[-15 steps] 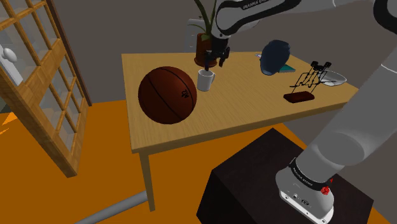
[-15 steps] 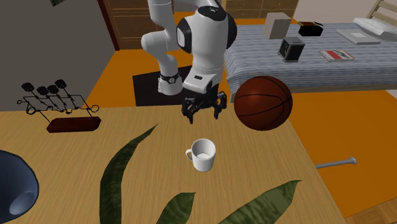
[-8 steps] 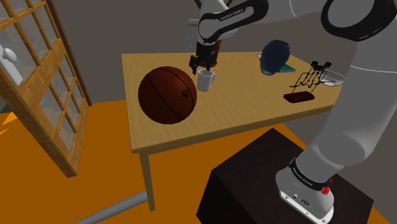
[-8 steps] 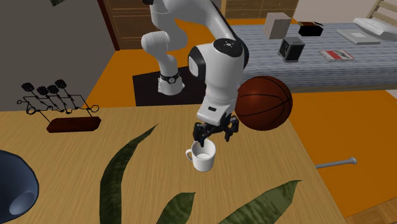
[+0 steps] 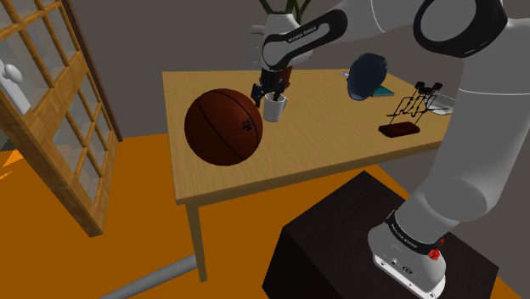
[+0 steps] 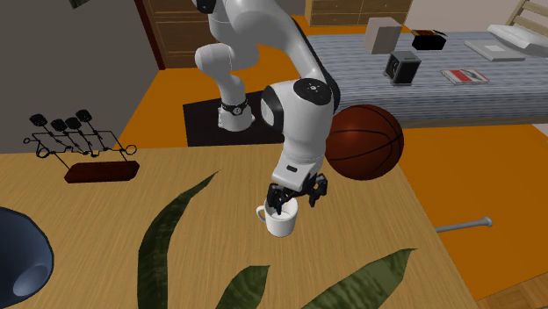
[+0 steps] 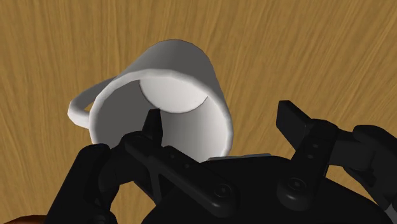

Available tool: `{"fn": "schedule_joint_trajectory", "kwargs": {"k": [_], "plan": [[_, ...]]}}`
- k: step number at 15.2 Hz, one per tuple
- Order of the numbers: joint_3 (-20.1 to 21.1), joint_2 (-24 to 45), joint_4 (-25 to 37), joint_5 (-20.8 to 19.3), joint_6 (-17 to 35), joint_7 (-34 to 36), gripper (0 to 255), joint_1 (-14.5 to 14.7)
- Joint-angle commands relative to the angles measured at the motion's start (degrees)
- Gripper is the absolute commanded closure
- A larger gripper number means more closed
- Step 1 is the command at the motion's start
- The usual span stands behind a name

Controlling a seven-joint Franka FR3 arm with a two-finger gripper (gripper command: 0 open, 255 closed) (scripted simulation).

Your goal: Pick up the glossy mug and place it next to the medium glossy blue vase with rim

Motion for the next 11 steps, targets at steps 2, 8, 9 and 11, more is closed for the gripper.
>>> {"fn": "schedule_joint_trajectory", "kwargs": {"k": [2,8,9,11], "plan": [[-0.02,0.37,-0.02,-0.05,0.42,0.04,0,0.01],[-0.02,0.36,-0.02,-0.05,0.42,0.04,255,0.01],[-0.02,0.36,-0.02,-0.05,0.42,0.04,255,0.01],[-0.02,0.36,-0.02,-0.05,0.42,0.04,255,0.01]]}}
